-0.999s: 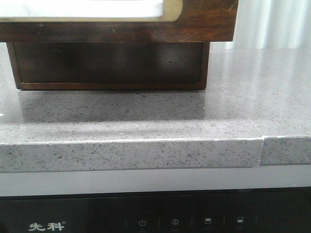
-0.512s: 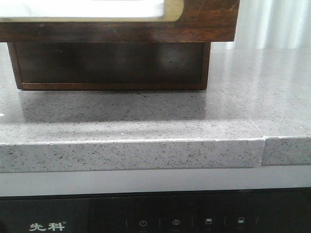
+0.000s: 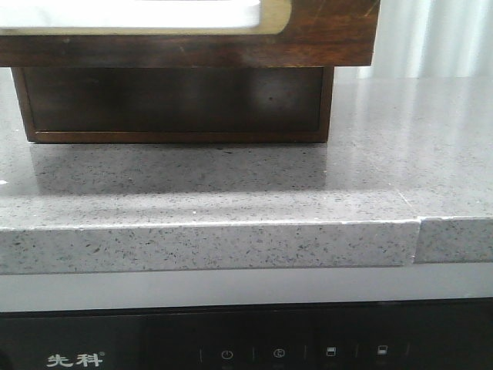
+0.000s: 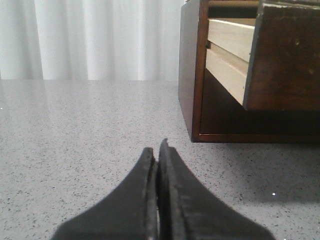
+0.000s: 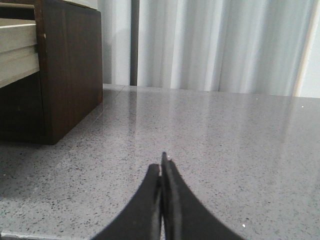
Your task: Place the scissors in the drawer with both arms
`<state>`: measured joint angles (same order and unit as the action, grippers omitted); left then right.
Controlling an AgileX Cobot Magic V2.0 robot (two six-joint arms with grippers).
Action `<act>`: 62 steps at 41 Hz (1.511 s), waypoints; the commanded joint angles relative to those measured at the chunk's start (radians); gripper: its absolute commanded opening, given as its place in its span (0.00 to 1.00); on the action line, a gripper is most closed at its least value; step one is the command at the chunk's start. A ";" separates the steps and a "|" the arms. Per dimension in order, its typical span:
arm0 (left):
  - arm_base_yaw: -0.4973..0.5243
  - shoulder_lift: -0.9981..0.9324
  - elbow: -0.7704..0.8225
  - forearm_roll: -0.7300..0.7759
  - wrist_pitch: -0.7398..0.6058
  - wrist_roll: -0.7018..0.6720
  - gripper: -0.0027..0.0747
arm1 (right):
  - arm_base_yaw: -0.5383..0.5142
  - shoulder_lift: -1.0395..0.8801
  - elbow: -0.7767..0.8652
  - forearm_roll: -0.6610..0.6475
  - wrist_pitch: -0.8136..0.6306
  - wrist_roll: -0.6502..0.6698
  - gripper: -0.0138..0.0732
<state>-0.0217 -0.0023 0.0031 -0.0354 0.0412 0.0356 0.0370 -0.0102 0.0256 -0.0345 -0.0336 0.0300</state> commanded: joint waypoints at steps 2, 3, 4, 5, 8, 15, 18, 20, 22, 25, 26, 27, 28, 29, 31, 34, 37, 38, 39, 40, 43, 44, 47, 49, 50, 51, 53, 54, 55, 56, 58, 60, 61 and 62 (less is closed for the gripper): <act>-0.005 -0.021 0.026 0.000 -0.089 -0.011 0.01 | -0.006 -0.018 0.001 -0.015 -0.107 0.004 0.04; -0.005 -0.021 0.026 0.000 -0.089 -0.011 0.01 | -0.006 -0.018 0.001 -0.014 -0.113 0.004 0.04; -0.005 -0.021 0.026 0.000 -0.089 -0.011 0.01 | -0.006 -0.018 0.001 -0.014 -0.114 0.004 0.04; -0.005 -0.021 0.026 0.000 -0.089 -0.011 0.01 | -0.006 -0.018 0.001 -0.014 -0.114 0.004 0.04; -0.005 -0.021 0.026 0.000 -0.089 -0.011 0.01 | -0.006 -0.018 0.001 -0.009 -0.113 0.004 0.04; -0.005 -0.021 0.026 0.000 -0.089 -0.011 0.01 | -0.006 -0.018 0.001 0.052 -0.104 0.004 0.04; -0.005 -0.021 0.026 0.000 -0.089 -0.011 0.01 | -0.006 -0.018 0.001 0.050 -0.103 0.004 0.04; -0.005 -0.021 0.026 0.000 -0.089 -0.011 0.01 | -0.006 -0.018 0.001 0.050 -0.096 0.004 0.04; -0.005 -0.021 0.026 0.000 -0.089 -0.011 0.01 | -0.006 -0.018 0.001 0.050 -0.091 0.004 0.04; -0.005 -0.021 0.026 0.000 -0.089 -0.011 0.01 | -0.006 -0.018 0.001 0.050 -0.089 0.004 0.04; -0.005 -0.021 0.026 0.000 -0.089 -0.011 0.01 | -0.006 -0.018 0.001 0.050 -0.087 0.004 0.04; -0.005 -0.021 0.026 0.000 -0.089 -0.011 0.01 | -0.006 -0.018 0.001 0.050 -0.085 0.004 0.04; -0.005 -0.021 0.026 0.000 -0.089 -0.011 0.01 | -0.006 -0.018 0.001 0.050 -0.081 0.004 0.04; -0.005 -0.021 0.026 0.000 -0.089 -0.011 0.01 | -0.006 -0.018 0.001 0.050 -0.077 0.003 0.04; -0.005 -0.021 0.026 0.000 -0.089 -0.011 0.01 | -0.006 -0.018 0.001 0.050 -0.073 0.003 0.04; -0.005 -0.021 0.026 0.000 -0.089 -0.011 0.01 | -0.006 -0.017 0.001 0.050 -0.076 0.003 0.04; -0.005 -0.021 0.026 0.000 -0.089 -0.011 0.01 | -0.006 -0.017 0.001 0.050 -0.076 0.003 0.04; -0.005 -0.021 0.026 0.000 -0.089 -0.011 0.01 | -0.006 -0.017 0.001 0.050 -0.076 0.003 0.04; -0.005 -0.021 0.026 0.000 -0.089 -0.011 0.01 | -0.006 -0.017 0.001 0.050 -0.076 0.003 0.04; -0.005 -0.021 0.026 0.000 -0.089 -0.011 0.01 | -0.006 -0.017 0.001 0.050 -0.076 0.003 0.04; -0.005 -0.021 0.026 0.000 -0.089 -0.011 0.01 | -0.006 -0.017 0.001 0.050 -0.076 0.003 0.04; -0.005 -0.021 0.026 0.000 -0.089 -0.011 0.01 | -0.006 -0.017 0.001 0.050 -0.076 0.003 0.04; -0.005 -0.021 0.026 0.000 -0.089 -0.011 0.01 | -0.006 -0.017 0.001 0.050 -0.076 0.003 0.04; -0.005 -0.021 0.026 0.000 -0.089 -0.011 0.01 | -0.006 -0.017 0.001 0.050 -0.076 0.003 0.04; -0.005 -0.021 0.026 0.000 -0.089 -0.011 0.01 | -0.006 -0.017 0.001 0.050 -0.076 0.003 0.04; -0.005 -0.021 0.026 0.000 -0.089 -0.011 0.01 | -0.006 -0.017 0.001 0.050 -0.076 0.003 0.04; -0.005 -0.021 0.026 0.000 -0.089 -0.011 0.01 | -0.006 -0.017 0.001 0.050 -0.076 0.003 0.04; -0.005 -0.021 0.026 0.000 -0.089 -0.011 0.01 | -0.006 -0.017 0.001 0.050 -0.076 0.003 0.04; -0.005 -0.021 0.026 0.000 -0.089 -0.011 0.01 | -0.006 -0.017 0.001 0.050 -0.076 0.003 0.04; -0.005 -0.021 0.026 0.000 -0.089 -0.011 0.01 | -0.006 -0.017 0.001 0.050 -0.076 0.003 0.04; -0.005 -0.021 0.026 0.000 -0.089 -0.011 0.01 | -0.006 -0.017 0.001 0.050 -0.076 0.003 0.04; -0.005 -0.021 0.026 0.000 -0.089 -0.011 0.01 | -0.006 -0.017 0.001 0.050 -0.076 0.003 0.04; -0.005 -0.021 0.026 0.000 -0.089 -0.011 0.01 | -0.006 -0.017 0.001 0.050 -0.076 0.003 0.04; -0.005 -0.021 0.026 0.000 -0.089 -0.011 0.01 | -0.006 -0.017 0.001 0.050 -0.076 0.003 0.04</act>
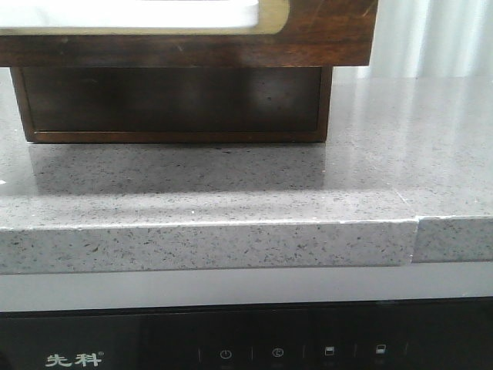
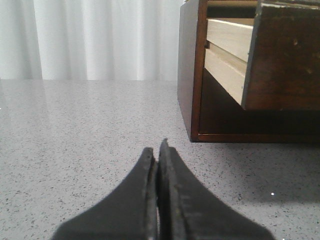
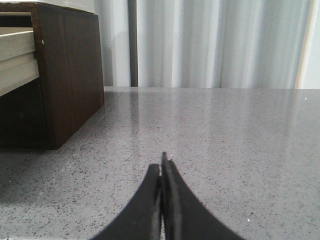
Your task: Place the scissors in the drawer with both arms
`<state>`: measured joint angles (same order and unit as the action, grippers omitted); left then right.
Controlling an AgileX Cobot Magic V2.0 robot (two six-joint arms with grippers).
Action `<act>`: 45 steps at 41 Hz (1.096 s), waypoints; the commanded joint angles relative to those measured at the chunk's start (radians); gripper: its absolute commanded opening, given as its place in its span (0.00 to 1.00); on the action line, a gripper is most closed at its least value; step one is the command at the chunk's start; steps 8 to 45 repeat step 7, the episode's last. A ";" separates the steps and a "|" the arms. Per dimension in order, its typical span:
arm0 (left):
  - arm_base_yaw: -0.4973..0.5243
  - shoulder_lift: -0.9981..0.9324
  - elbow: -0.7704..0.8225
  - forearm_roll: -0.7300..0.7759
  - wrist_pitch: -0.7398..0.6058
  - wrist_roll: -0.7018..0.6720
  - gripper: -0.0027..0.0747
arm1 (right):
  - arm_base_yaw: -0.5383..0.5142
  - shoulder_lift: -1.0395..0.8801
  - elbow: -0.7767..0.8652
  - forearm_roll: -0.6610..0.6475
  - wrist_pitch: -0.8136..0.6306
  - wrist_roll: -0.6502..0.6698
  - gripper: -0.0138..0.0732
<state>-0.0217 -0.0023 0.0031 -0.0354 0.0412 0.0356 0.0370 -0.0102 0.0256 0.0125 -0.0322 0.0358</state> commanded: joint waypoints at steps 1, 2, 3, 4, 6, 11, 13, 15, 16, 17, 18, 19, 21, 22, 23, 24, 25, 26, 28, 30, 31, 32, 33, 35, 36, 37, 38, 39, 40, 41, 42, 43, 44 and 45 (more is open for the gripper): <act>-0.005 -0.021 0.026 0.000 -0.089 -0.011 0.01 | -0.006 -0.017 0.001 0.003 -0.078 -0.003 0.04; -0.005 -0.021 0.026 0.000 -0.089 -0.011 0.01 | -0.006 -0.017 0.001 0.003 -0.078 -0.003 0.04; -0.005 -0.021 0.026 0.000 -0.089 -0.011 0.01 | -0.006 -0.017 0.001 0.003 -0.078 -0.003 0.04; -0.005 -0.021 0.026 0.000 -0.089 -0.011 0.01 | -0.006 -0.017 0.001 0.003 -0.078 -0.003 0.04; -0.005 -0.021 0.026 0.000 -0.089 -0.011 0.01 | -0.006 -0.017 0.001 0.003 -0.078 -0.003 0.04; -0.005 -0.021 0.026 0.000 -0.089 -0.011 0.01 | -0.006 -0.017 0.001 0.003 -0.078 -0.003 0.04; -0.005 -0.021 0.026 0.000 -0.089 -0.011 0.01 | -0.006 -0.017 0.001 0.003 -0.078 -0.003 0.04; -0.005 -0.021 0.026 0.000 -0.089 -0.011 0.01 | -0.006 -0.017 0.001 0.003 -0.078 -0.003 0.04; -0.005 -0.021 0.026 0.000 -0.089 -0.011 0.01 | -0.006 -0.017 0.001 0.003 -0.078 -0.003 0.04; -0.005 -0.021 0.026 0.000 -0.089 -0.011 0.01 | -0.006 -0.017 0.001 0.003 -0.078 -0.003 0.04; -0.005 -0.021 0.026 0.000 -0.089 -0.011 0.01 | -0.006 -0.017 0.001 0.003 -0.078 -0.003 0.04; -0.005 -0.021 0.026 0.000 -0.089 -0.011 0.01 | -0.006 -0.017 0.001 0.003 -0.078 -0.003 0.04; -0.005 -0.021 0.026 0.000 -0.089 -0.011 0.01 | -0.006 -0.017 0.001 0.003 -0.078 -0.003 0.04; -0.005 -0.021 0.026 0.000 -0.089 -0.011 0.01 | -0.006 -0.017 0.001 0.003 -0.078 -0.003 0.04; -0.005 -0.021 0.026 0.000 -0.089 -0.011 0.01 | -0.006 -0.017 0.001 0.003 -0.078 -0.003 0.04; -0.005 -0.021 0.026 0.000 -0.089 -0.011 0.01 | -0.006 -0.017 0.001 0.003 -0.078 -0.003 0.04; -0.005 -0.021 0.026 0.000 -0.089 -0.011 0.01 | -0.006 -0.017 0.001 0.003 -0.078 -0.003 0.04; -0.005 -0.021 0.026 0.000 -0.089 -0.011 0.01 | -0.006 -0.017 0.001 0.003 -0.078 -0.003 0.04; -0.005 -0.021 0.026 0.000 -0.089 -0.011 0.01 | -0.006 -0.017 0.001 0.003 -0.078 -0.003 0.04; -0.005 -0.021 0.026 0.000 -0.089 -0.011 0.01 | -0.006 -0.017 0.001 0.003 -0.078 -0.003 0.04; -0.005 -0.021 0.026 0.000 -0.089 -0.011 0.01 | -0.006 -0.017 0.001 0.003 -0.078 -0.003 0.04; -0.005 -0.021 0.026 0.000 -0.089 -0.011 0.01 | -0.006 -0.017 0.001 0.003 -0.078 -0.003 0.04; -0.005 -0.021 0.026 0.000 -0.089 -0.011 0.01 | -0.006 -0.017 0.001 0.003 -0.078 -0.003 0.04; -0.005 -0.021 0.026 0.000 -0.089 -0.011 0.01 | -0.006 -0.017 0.001 0.003 -0.078 -0.003 0.04; -0.005 -0.021 0.026 0.000 -0.089 -0.011 0.01 | -0.006 -0.017 0.001 0.003 -0.078 -0.003 0.04; -0.005 -0.021 0.026 0.000 -0.089 -0.011 0.01 | -0.006 -0.017 0.001 0.003 -0.078 -0.003 0.04; -0.005 -0.021 0.026 0.000 -0.089 -0.011 0.01 | -0.006 -0.017 0.001 0.003 -0.078 -0.003 0.04; -0.005 -0.021 0.026 0.000 -0.089 -0.011 0.01 | -0.006 -0.017 0.001 0.003 -0.078 -0.003 0.04; -0.005 -0.021 0.026 0.000 -0.089 -0.011 0.01 | -0.006 -0.017 0.001 0.003 -0.078 -0.003 0.04; -0.005 -0.021 0.026 0.000 -0.089 -0.011 0.01 | -0.006 -0.017 0.001 0.003 -0.078 -0.003 0.04; -0.005 -0.021 0.026 0.000 -0.089 -0.011 0.01 | -0.006 -0.017 0.001 0.003 -0.078 -0.003 0.04; -0.005 -0.021 0.026 0.000 -0.089 -0.011 0.01 | -0.006 -0.017 0.001 0.003 -0.078 -0.003 0.04; -0.005 -0.021 0.026 0.000 -0.089 -0.011 0.01 | -0.006 -0.017 0.001 0.003 -0.078 -0.003 0.04; -0.005 -0.021 0.026 0.000 -0.089 -0.011 0.01 | -0.006 -0.017 0.001 0.003 -0.078 -0.003 0.04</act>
